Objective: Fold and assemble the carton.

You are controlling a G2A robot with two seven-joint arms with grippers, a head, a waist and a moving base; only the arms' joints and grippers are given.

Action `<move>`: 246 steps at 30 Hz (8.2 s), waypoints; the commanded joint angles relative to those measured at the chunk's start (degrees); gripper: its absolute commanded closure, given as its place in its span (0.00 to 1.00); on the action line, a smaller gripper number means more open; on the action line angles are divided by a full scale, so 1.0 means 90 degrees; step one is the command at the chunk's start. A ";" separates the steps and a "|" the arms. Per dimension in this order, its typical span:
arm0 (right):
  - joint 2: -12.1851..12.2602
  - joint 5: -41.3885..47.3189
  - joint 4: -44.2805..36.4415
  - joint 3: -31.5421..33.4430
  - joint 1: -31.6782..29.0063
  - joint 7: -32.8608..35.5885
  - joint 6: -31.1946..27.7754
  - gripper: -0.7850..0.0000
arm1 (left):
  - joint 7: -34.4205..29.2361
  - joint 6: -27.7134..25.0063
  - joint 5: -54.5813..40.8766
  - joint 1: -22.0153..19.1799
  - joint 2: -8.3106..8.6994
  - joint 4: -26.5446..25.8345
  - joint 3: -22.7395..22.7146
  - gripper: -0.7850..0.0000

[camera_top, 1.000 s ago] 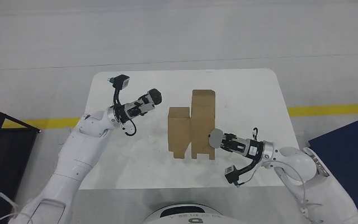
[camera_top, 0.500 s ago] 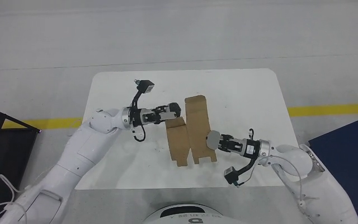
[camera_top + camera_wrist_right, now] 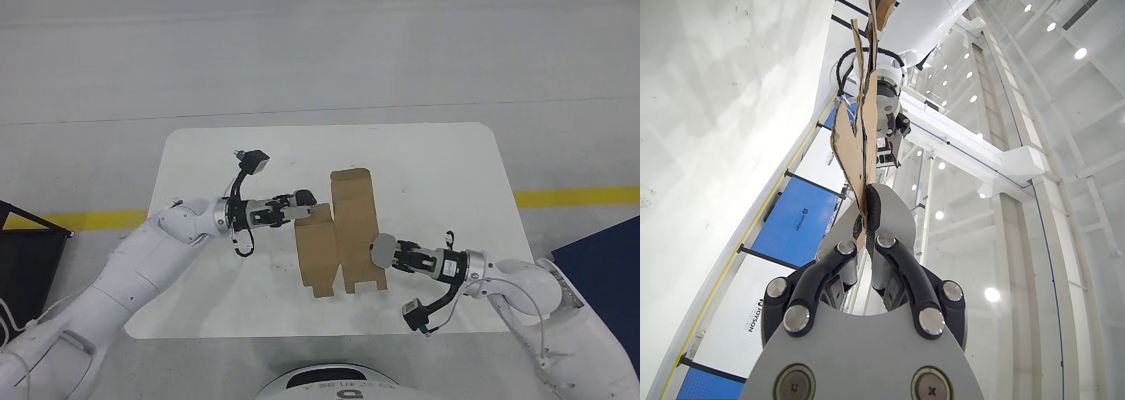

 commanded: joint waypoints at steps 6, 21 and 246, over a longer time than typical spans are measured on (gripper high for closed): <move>-0.0006 -0.0031 0.0008 -0.0035 0.0031 0.0040 -0.0048 1.00 | 0.0111 -0.0106 -0.0021 -0.0385 0.0223 -0.0150 0.0756 0.55; -0.0001 -0.0105 0.0010 -0.0072 0.0104 -0.0081 -0.0089 1.00 | 0.0112 -0.0106 -0.0414 -0.0794 0.0399 -0.0129 0.1339 0.89; -0.0732 0.9925 0.3053 -0.4797 0.3936 -0.0279 -0.2974 0.00 | 0.2809 0.0197 0.3890 0.1275 -0.1416 0.0161 -0.2898 1.00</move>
